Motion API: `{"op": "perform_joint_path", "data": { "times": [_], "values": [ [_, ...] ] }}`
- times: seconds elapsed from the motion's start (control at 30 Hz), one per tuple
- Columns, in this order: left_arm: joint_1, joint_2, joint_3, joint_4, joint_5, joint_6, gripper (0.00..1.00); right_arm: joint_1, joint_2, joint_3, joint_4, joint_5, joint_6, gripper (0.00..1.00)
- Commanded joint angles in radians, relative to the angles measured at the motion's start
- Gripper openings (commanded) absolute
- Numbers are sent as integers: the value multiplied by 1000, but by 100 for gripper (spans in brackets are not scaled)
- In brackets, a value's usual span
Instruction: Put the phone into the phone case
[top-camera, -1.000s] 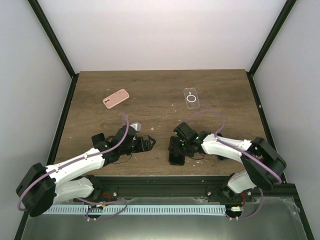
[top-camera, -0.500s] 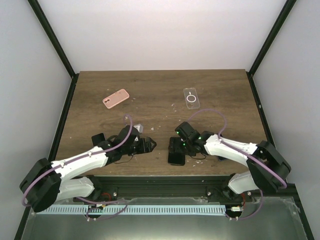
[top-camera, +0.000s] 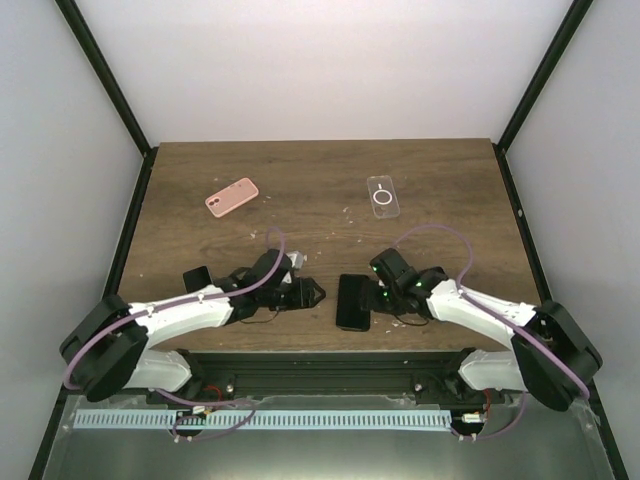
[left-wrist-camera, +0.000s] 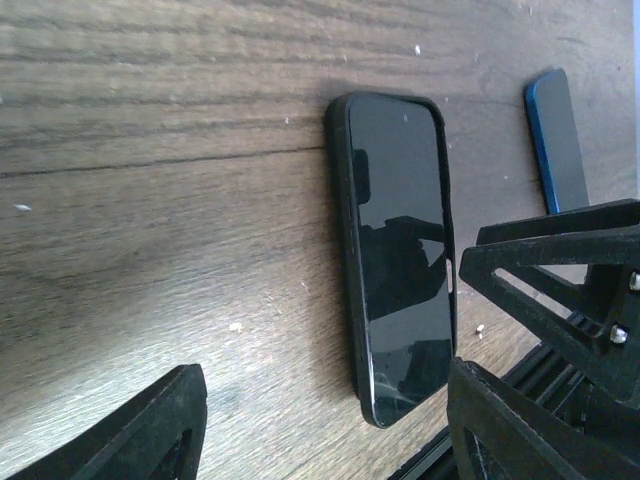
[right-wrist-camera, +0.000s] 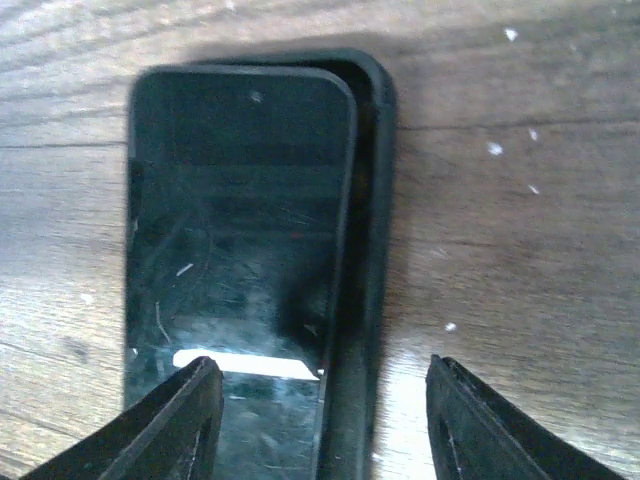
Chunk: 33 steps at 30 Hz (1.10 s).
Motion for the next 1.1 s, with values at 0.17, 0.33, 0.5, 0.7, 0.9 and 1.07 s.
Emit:
{"op": "perform_joint_path", "data": {
  "times": [0.17, 0.33, 0.5, 0.7, 0.9, 1.07],
  "values": [
    [-27, 133, 41, 103, 103, -63, 57, -34, -43, -102, 112, -109, -28, 47],
    [-28, 185, 39, 156, 116, -85, 49, -39, -16, -116, 162, -123, -52, 41],
    [-28, 216, 63, 149, 123, -77, 42, -39, -4, -151, 270, -185, -60, 35],
    [-27, 218, 59, 132, 107, -70, 36, -41, -10, -180, 348, -251, -26, 32],
    [-27, 226, 45, 155, 110, -79, 34, -40, -33, -196, 342, -212, -10, 28],
    [-28, 245, 52, 159, 117, -69, 34, -40, -47, -209, 322, -169, 15, 27]
  ]
}}
